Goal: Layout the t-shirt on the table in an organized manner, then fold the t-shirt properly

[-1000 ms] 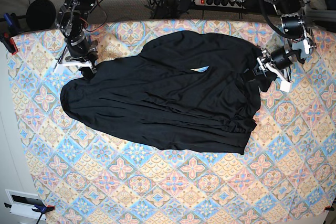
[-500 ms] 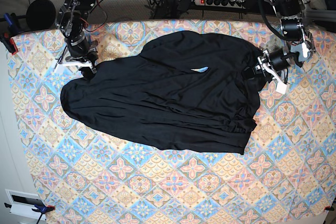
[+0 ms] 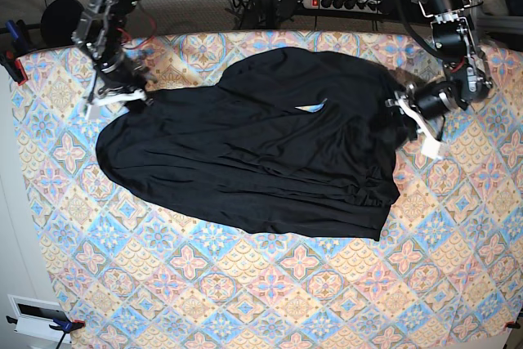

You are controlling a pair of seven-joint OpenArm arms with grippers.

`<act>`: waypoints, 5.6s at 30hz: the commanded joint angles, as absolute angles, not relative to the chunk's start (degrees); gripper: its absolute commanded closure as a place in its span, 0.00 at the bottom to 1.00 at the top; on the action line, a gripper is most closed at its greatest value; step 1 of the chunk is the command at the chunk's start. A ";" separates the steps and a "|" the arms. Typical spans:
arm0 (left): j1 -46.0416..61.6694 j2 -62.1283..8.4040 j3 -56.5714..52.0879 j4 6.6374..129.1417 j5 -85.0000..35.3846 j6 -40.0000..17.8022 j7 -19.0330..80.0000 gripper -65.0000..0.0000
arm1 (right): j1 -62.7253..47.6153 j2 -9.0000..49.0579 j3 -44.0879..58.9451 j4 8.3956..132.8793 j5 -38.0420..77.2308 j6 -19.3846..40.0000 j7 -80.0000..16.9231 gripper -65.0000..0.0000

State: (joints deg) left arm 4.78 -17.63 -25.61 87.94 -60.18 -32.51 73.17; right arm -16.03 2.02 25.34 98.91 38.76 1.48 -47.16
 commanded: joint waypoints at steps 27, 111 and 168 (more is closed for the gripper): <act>-23.34 -14.64 -25.98 89.54 -61.05 -32.22 72.57 1.00 | 20.35 14.11 21.49 93.41 39.87 2.33 -49.98 1.00; -52.53 -23.16 -16.75 54.37 -42.68 -28.44 42.42 1.00 | 26.42 8.92 -28.26 68.35 17.36 2.07 -28.00 0.87; -26.42 -20.18 -21.85 76.62 -42.86 -25.63 50.95 1.00 | 47.43 -9.00 -43.47 17.89 -2.77 1.98 10.07 0.68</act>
State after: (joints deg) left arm -25.43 -19.05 -21.34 75.57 -41.85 -25.34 52.07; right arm 45.28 -8.78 -43.70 17.04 -3.03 2.55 8.86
